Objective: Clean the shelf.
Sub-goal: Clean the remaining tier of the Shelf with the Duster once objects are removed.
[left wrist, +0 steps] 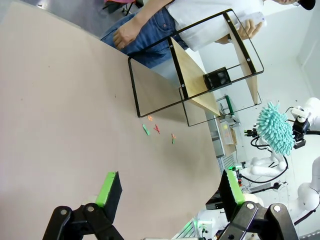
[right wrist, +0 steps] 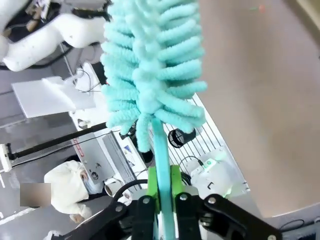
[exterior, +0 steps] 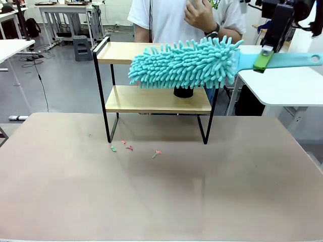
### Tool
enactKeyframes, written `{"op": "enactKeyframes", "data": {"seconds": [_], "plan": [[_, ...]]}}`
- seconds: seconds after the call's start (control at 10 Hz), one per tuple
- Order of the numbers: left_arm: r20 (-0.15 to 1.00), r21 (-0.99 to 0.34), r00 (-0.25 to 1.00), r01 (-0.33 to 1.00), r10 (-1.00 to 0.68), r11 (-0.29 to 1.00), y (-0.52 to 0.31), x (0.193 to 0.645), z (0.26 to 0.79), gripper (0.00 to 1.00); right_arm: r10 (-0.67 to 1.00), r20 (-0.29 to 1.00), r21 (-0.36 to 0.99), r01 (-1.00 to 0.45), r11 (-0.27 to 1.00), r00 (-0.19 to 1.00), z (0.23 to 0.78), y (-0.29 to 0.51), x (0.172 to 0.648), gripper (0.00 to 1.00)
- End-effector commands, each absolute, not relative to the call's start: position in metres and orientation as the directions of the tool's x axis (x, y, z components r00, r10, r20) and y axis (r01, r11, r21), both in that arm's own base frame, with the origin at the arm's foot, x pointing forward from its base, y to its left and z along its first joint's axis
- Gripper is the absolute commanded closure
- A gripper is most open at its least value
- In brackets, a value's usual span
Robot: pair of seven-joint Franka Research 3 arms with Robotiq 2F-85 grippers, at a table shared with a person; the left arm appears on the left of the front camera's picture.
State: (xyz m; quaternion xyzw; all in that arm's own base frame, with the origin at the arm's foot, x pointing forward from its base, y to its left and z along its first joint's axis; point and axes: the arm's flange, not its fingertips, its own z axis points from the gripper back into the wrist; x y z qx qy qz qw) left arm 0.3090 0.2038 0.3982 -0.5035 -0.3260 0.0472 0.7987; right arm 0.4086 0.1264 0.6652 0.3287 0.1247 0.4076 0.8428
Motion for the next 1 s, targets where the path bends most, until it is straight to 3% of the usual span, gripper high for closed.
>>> {"op": "enactKeyframes", "data": {"seconds": [0.0,0.2,0.3,0.5,0.7,0.9], "plan": [[0.495,-0.831,0.767,0.279,0.409,0.482,0.202,0.31,0.399,0.0,0.747,0.171,0.72,-0.599,0.35,0.642,0.671,0.091,0.389,0.88],[0.495,-0.831,0.767,0.279,0.409,0.482,0.202,0.31,0.399,0.0,0.608,0.319,0.749,-0.586,0.308,0.727,0.68,0.008,0.341,0.88],[0.495,-0.831,0.767,0.279,0.409,0.482,0.202,0.31,0.399,0.0,0.463,0.373,0.766,-0.548,0.336,0.804,0.67,-0.038,0.311,0.88],[0.495,-0.831,0.767,0.279,0.409,0.482,0.202,0.31,0.399,0.0,0.152,0.443,0.796,-0.466,0.387,0.884,0.611,-0.098,0.256,0.88],[0.495,-0.831,0.767,0.279,0.409,0.482,0.202,0.31,0.399,0.0,-0.121,0.291,0.854,-0.201,0.479,0.949,0.544,-0.111,0.237,0.88],[0.495,-0.831,0.767,0.279,0.409,0.482,0.202,0.31,0.399,0.0,-0.287,0.174,0.819,0.024,0.573,0.942,0.513,-0.102,0.26,0.88]]}}
